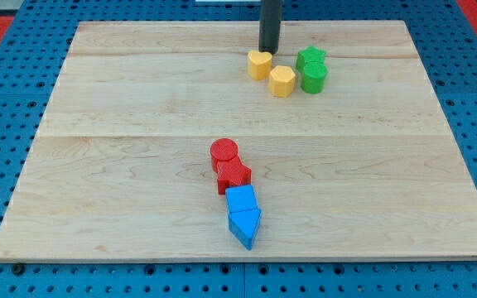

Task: Push the yellow heart into the green blocks

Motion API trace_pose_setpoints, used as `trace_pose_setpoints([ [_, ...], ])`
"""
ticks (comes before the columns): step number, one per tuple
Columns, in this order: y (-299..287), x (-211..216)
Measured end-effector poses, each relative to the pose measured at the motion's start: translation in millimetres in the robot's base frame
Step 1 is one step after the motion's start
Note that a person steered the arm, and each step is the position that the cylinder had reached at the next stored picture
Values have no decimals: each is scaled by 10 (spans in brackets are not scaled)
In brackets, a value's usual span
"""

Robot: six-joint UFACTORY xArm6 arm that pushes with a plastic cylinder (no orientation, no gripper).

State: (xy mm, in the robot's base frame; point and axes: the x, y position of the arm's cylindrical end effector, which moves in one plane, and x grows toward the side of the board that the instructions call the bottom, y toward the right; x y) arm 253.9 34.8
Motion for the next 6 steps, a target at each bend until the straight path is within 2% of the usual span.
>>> trace_pose_setpoints([
  [1, -386, -20],
  [3, -692, 351],
  [5, 0, 380],
  [6, 161, 409],
])
